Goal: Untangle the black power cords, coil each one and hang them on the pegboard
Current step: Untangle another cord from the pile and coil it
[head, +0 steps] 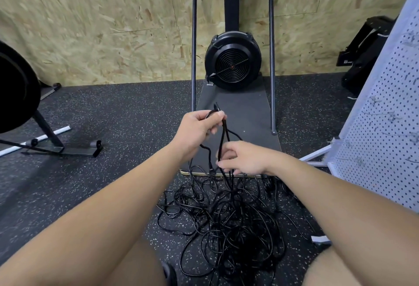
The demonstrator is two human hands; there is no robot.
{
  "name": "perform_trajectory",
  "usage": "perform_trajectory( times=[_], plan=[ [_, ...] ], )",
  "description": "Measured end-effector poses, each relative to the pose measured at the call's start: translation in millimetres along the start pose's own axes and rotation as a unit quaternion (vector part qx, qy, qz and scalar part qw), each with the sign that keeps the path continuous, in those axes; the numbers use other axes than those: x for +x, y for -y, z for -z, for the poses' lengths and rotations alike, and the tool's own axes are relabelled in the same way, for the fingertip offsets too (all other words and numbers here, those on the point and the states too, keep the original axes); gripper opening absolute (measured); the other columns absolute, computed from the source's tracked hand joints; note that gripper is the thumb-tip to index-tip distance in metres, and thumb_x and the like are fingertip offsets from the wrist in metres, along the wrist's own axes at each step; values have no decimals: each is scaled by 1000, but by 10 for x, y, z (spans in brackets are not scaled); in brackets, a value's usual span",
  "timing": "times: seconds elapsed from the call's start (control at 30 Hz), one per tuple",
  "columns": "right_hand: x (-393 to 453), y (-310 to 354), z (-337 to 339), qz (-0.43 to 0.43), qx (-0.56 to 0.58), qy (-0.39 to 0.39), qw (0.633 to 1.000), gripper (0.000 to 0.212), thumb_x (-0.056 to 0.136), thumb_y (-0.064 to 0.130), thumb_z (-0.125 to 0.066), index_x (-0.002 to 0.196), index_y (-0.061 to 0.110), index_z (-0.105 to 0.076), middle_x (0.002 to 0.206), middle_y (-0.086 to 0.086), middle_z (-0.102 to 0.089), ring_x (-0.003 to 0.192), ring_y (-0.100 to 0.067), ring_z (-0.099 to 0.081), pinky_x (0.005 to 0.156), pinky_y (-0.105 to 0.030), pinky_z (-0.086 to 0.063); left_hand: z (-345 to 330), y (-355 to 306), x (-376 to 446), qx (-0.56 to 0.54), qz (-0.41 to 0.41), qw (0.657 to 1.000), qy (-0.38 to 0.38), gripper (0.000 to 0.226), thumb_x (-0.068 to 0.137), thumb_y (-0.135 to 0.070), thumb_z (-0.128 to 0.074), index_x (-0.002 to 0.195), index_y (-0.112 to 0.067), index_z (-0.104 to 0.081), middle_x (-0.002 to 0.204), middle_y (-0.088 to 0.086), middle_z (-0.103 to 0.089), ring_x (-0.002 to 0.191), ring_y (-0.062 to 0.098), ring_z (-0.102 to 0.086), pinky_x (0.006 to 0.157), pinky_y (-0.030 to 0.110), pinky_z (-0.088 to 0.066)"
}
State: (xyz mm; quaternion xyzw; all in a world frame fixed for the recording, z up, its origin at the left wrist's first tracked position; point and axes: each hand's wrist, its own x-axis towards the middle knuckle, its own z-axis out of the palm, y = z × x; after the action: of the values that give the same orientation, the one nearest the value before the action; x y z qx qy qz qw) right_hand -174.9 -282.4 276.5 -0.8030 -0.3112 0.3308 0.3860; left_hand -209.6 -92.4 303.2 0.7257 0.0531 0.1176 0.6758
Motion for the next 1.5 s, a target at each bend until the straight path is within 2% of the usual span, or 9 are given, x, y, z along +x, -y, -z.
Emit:
perform_trajectory(
  times=[0.13,0.33,0.5,0.7,0.83,0.97,1.1,1.2,1.5],
  plan=[
    [17,101,46,-2,23,-24,999,27,109,14,-60,113,-12,-66,98,-9,-84,93,-30,-83,97,-52,-62,20,-4,20,-5,13,1000,-9,32,106,-36,-71,113,-6,-83,93,0,-73,68,13,-50,59,23,-34],
    [21,228,275,66,96,-218,969,26,108,21,-57,102,7,-77,86,-1,-81,70,-15,-62,82,-40,-54,33,73,-39,68,34,996,40,30,97,-3,-67,117,-18,-82,84,3,-61,64,11,-45,57,25,-32],
    [70,281,408,117,235,-291,920,30,116,14,-42,115,8,-71,85,-3,-69,69,-13,-49,76,-30,-44,-24,130,-113,126,73,978,153,39,79,-16,-70,110,-33,-85,90,7,-56,75,21,-40,60,32,-29],
    [22,234,459,129,356,-231,896,23,115,11,-53,118,0,-73,104,-13,-75,88,-19,-65,90,-34,-60,-101,88,-149,152,24,978,142,16,98,-30,-84,88,-17,-79,69,-5,-54,56,9,-37,52,22,-31],
    [55,119,422,50,176,-255,949,32,100,-5,-60,113,18,-78,111,-2,-81,107,-17,-77,103,-40,-62,-143,113,-115,159,6,985,61,19,96,-30,-85,87,-14,-83,68,3,-63,60,14,-45,57,29,-33],
    [-11,87,390,-14,17,-328,945,33,95,6,-62,112,30,-77,115,10,-72,106,-17,-70,86,-34,-56,-135,104,-69,121,10,993,-8,27,96,-32,-84,85,-7,-82,69,5,-64,58,11,-45,57,29,-33],
    [-11,19,330,-16,-13,-187,982,16,94,13,-74,100,26,-82,97,4,-82,91,-18,-75,92,-40,-60,-92,88,-38,97,6,995,-30,31,98,-30,-81,83,-3,-80,70,2,-71,58,9,-48,56,22,-36],
    [-6,-57,231,-34,-86,-124,988,14,92,22,-82,106,24,-80,95,9,-79,82,-14,-69,76,-30,-55,-53,64,-5,59,-5,997,-52,31,101,-28,-77,90,2,-79,87,15,-79,64,12,-52,61,20,-41],
    [18,5,239,-5,66,-155,986,17,110,16,-64,107,4,-76,99,-11,-83,86,-17,-80,82,-35,-65,107,87,76,8,46,998,-46,21,99,-3,-68,117,-4,-79,91,5,-77,67,14,-53,53,19,-36]
  ],
)
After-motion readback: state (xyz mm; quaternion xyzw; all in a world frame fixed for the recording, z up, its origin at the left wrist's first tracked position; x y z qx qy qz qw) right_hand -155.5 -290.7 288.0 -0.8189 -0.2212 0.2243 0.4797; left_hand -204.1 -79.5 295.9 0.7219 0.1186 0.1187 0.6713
